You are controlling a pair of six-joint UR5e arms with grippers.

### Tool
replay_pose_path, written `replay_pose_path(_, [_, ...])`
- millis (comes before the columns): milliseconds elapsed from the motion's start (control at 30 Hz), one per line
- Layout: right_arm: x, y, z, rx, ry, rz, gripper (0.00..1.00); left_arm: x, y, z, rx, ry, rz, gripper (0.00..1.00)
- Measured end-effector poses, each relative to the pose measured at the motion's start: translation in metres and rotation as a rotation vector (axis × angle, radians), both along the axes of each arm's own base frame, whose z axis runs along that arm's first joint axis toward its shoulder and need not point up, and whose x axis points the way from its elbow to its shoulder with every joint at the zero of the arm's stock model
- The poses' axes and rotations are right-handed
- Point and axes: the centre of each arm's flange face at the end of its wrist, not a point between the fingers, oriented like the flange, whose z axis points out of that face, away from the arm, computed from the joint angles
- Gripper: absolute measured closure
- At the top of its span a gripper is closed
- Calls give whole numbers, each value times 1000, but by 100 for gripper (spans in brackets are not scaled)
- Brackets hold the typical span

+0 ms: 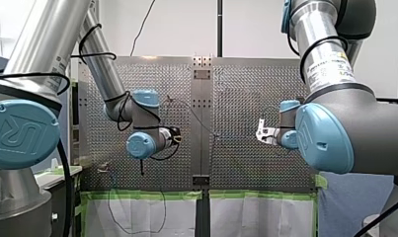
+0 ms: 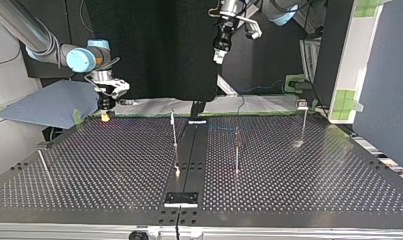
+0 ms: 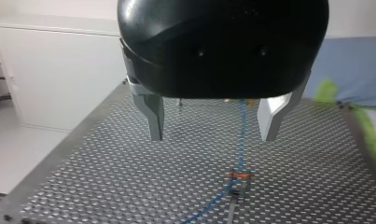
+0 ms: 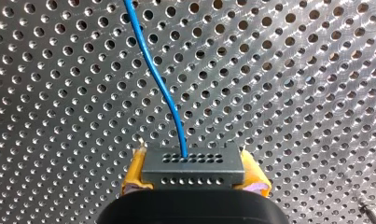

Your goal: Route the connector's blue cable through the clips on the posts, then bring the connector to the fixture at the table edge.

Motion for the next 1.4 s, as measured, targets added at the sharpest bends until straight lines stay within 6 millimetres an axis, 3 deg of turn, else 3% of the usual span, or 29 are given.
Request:
replay_pose_path(167, [0,0,0,4,2,0,100,-14,12,-17,40,27,1,0])
replay_pose_path(567, [0,1,-1,11,7,0,100,-48,39,-36,138,73,-3,0])
replay_pose_path(1167, [-4,-1,0,11,4,-33,100,-39,33,-28,101,5,4,0])
replay_pose_path(1400, [-13,-6,27,-17,-40,-103,100,-40,35,-29,112,15,15,0])
